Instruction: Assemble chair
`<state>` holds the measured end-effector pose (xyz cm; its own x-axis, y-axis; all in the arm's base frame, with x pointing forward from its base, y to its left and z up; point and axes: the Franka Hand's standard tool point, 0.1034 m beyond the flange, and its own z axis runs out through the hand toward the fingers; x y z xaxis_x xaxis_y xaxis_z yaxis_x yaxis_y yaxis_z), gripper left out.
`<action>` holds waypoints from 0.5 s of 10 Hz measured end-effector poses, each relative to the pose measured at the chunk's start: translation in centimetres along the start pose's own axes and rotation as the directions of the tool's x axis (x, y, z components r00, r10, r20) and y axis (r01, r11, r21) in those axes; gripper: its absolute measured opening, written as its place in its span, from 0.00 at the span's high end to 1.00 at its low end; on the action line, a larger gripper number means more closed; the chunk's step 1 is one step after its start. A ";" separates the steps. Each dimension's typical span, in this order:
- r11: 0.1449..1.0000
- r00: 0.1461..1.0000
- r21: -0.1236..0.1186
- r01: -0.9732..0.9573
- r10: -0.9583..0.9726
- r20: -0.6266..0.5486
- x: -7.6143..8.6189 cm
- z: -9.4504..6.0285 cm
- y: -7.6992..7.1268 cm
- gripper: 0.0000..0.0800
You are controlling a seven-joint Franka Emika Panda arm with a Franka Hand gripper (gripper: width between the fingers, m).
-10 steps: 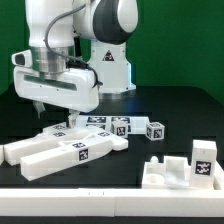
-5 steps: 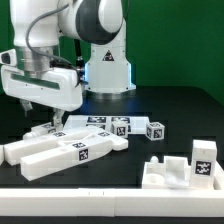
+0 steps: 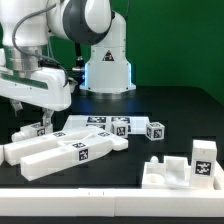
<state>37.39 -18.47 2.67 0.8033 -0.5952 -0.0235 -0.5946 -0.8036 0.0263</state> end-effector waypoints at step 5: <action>0.998 0.999 0.040 0.045 -0.044 -0.024 0.5 -3.2 -6.1 0.19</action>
Offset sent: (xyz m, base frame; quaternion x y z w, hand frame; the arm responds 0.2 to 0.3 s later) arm 0.1000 0.1000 0.0914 -0.0310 -0.0017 -0.0139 0.9994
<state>41.54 -13.89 5.69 0.8291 -0.5592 -0.0005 -0.5591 -0.8290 -0.0144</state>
